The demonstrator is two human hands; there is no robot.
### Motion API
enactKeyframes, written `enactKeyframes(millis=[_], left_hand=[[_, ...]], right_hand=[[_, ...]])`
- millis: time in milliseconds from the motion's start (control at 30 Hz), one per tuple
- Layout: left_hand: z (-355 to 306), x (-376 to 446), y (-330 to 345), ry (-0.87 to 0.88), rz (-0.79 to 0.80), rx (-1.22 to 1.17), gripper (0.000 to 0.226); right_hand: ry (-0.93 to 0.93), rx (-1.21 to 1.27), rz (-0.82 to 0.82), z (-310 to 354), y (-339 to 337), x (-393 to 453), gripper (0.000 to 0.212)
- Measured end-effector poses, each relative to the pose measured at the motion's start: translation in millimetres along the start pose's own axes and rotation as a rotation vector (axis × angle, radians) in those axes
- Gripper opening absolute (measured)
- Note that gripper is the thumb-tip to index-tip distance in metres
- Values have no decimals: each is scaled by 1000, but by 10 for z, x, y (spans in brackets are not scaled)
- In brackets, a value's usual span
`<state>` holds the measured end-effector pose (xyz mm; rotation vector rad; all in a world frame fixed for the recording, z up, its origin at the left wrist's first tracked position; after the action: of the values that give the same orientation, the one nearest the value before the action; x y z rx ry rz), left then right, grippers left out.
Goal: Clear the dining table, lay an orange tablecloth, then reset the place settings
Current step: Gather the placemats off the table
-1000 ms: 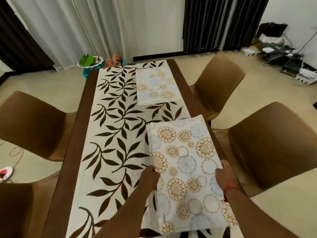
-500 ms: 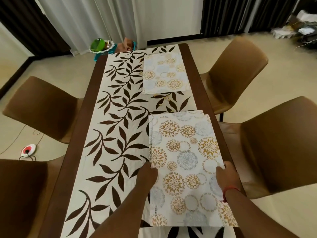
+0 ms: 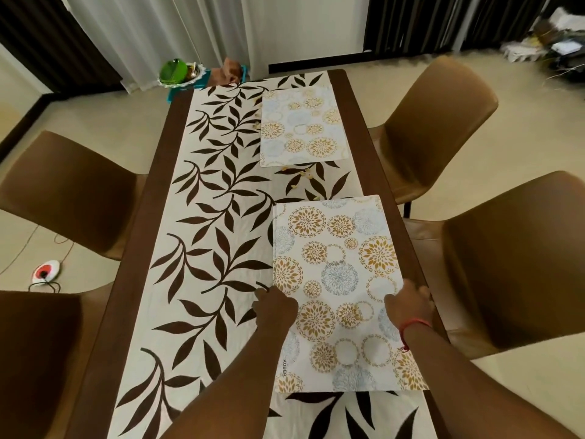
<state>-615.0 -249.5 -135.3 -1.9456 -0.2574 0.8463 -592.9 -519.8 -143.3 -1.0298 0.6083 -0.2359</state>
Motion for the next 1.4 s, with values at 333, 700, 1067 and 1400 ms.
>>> enactKeyframes(millis=[333, 700, 1067, 1400], left_hand=[[143, 52, -17, 20, -16, -293, 26], [199, -392, -102, 56, -159, -574, 24], [-206, -858, -394, 252, -150, -715, 33], [-1017, -1562, -315, 454, -8, -849, 36]], right_hand=[[33, 293, 25, -78, 120, 41, 55], [-34, 481, 15, -126, -16, -221, 37], [-80, 611, -122, -416, -850, -608, 29], [-72, 709, -283, -1183, -1649, -573, 41]])
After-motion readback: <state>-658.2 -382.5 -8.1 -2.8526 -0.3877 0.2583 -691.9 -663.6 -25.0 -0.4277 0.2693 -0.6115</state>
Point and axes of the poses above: each hand's wrist, its own x-axis towards the middle knuckle, its own y-axis out of the palm, z = x × y, the point moved 2 cm from there along x, towards the middle knuckle, and after that the axes turned 7 degrees about -z, right-handed, at the moved point
